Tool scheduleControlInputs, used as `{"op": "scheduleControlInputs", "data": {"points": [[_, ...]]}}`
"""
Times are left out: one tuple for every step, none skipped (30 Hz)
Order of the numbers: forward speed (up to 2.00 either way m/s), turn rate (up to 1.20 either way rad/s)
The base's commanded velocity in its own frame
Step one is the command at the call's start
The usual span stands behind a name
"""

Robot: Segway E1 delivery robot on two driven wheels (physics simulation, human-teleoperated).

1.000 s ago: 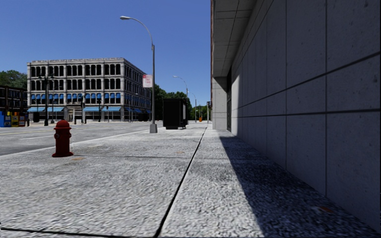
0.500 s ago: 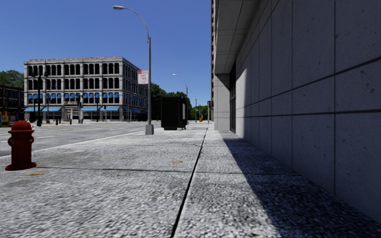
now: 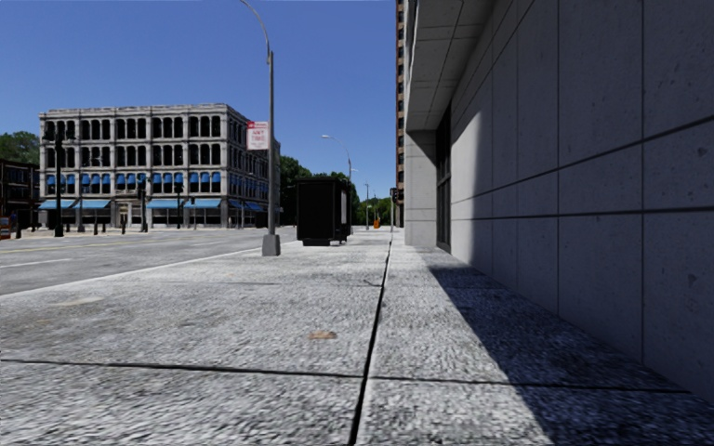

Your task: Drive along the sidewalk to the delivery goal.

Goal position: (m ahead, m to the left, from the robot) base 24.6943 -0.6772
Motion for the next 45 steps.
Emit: {"op": "scheduleControlInputs", "data": {"points": [[2.0, 0.0], [2.0, 0.0], [2.0, 0.0], [2.0, 0.0], [2.0, 0.0], [2.0, 0.0], [2.0, 0.0], [2.0, 0.0], [2.0, 0.0], [2.0, 0.0], [2.0, 0.0], [2.0, 0.0], [2.0, 0.0], [2.0, 0.0], [2.0, 0.0], [2.0, 0.0], [2.0, 0.0], [2.0, 0.0], [2.0, 0.0], [2.0, 0.0], [2.0, 0.0], [2.0, 0.0], [2.0, 0.0], [2.0, 0.0], [2.0, 0.0], [2.0, 0.0], [2.0, 0.0], [2.0, 0.0], [2.0, 0.0], [2.0, 0.0], [2.0, 0.0], [2.0, 0.0], [2.0, 0.0], [2.0, 0.0], [2.0, 0.0], [2.0, 0.0], [2.0, 0.0], [2.0, 0.0], [2.0, 0.0], [2.0, 0.0], [2.0, 0.0], [2.0, 0.0], [2.0, 0.0], [2.0, 0.0], [2.0, 0.0]]}}
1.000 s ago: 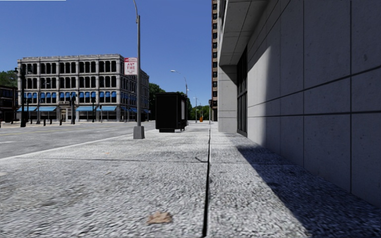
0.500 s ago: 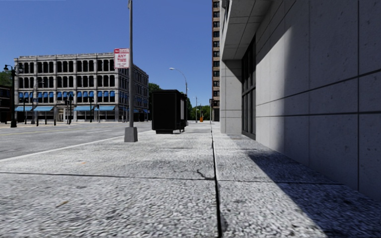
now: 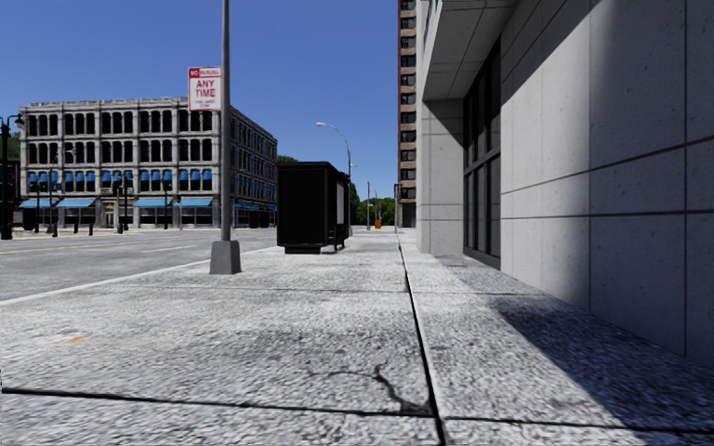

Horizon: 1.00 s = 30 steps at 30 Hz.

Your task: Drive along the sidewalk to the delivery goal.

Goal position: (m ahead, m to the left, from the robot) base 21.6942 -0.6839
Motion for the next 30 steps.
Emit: {"op": "scheduleControlInputs", "data": {"points": [[2.0, 0.0], [2.0, 0.0], [2.0, 0.0], [2.0, 0.0], [2.0, 0.0], [2.0, 0.0], [2.0, 0.0], [2.0, 0.0], [2.0, 0.0], [2.0, 0.0], [2.0, 0.0], [2.0, 0.0], [2.0, 0.0], [2.0, 0.0], [2.0, 0.0], [2.0, 0.0], [2.0, 0.0], [2.0, 0.0], [2.0, 0.0], [2.0, 0.0], [2.0, 0.0], [2.0, 0.0], [2.0, 0.0], [2.0, 0.0], [2.0, 0.0], [2.0, 0.0], [2.0, 0.0], [2.0, 0.0], [2.0, 0.0], [2.0, 0.0]]}}
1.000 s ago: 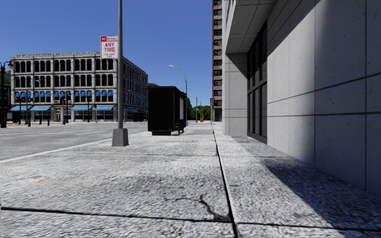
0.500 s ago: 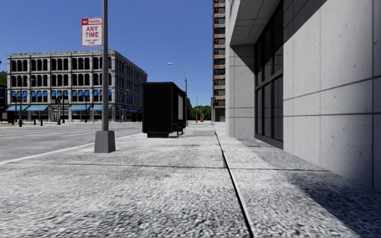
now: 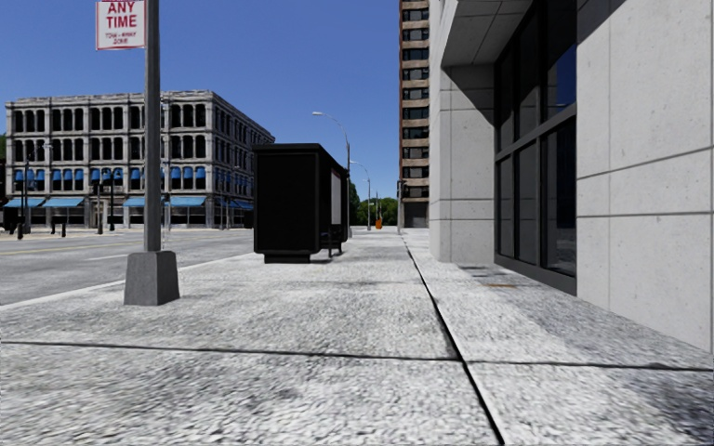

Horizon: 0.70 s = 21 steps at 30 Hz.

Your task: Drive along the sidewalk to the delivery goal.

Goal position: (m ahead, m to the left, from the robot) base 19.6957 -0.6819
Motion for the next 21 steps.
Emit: {"op": "scheduleControlInputs", "data": {"points": [[2.0, 0.0], [2.0, 0.0], [2.0, 0.0], [2.0, 0.0], [2.0, 0.0], [2.0, 0.0], [2.0, 0.0], [2.0, 0.0], [2.0, 0.0], [2.0, 0.0], [2.0, 0.0], [2.0, 0.0], [2.0, 0.0], [2.0, 0.0], [2.0, 0.0], [2.0, 0.0], [2.0, 0.0], [2.0, 0.0], [2.0, 0.0], [2.0, 0.0], [2.0, 0.0]]}}
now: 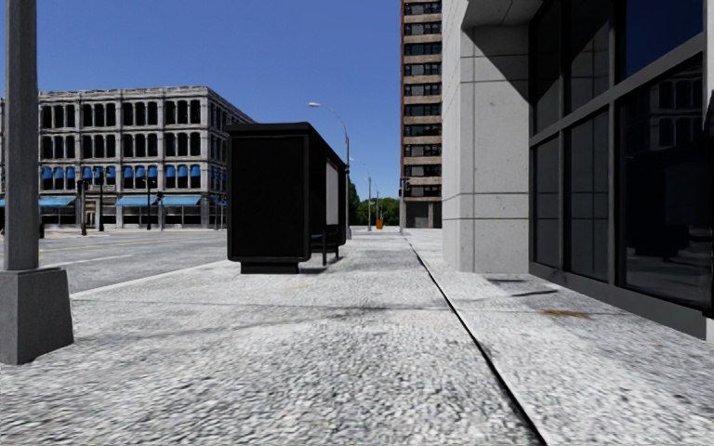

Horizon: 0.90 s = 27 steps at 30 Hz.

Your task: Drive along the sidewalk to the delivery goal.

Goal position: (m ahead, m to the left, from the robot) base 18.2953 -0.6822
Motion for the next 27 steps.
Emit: {"op": "scheduleControlInputs", "data": {"points": [[2.0, 0.0], [2.0, 0.0], [2.0, 0.0], [2.0, 0.0], [2.0, 0.0], [2.0, 0.0], [2.0, 0.0], [2.0, 0.0], [2.0, 0.0], [2.0, 0.0], [2.0, 0.0], [2.0, 0.0], [2.0, 0.0], [2.0, 0.0], [2.0, 0.0], [2.0, 0.0], [2.0, 0.0], [2.0, 0.0], [2.0, 0.0], [2.0, -0.18], [2.0, -0.18], [2.0, -0.24], [2.0, -0.25], [2.0, -0.25], [2.0, -0.25], [2.0, -0.25], [2.0, -0.25]]}}
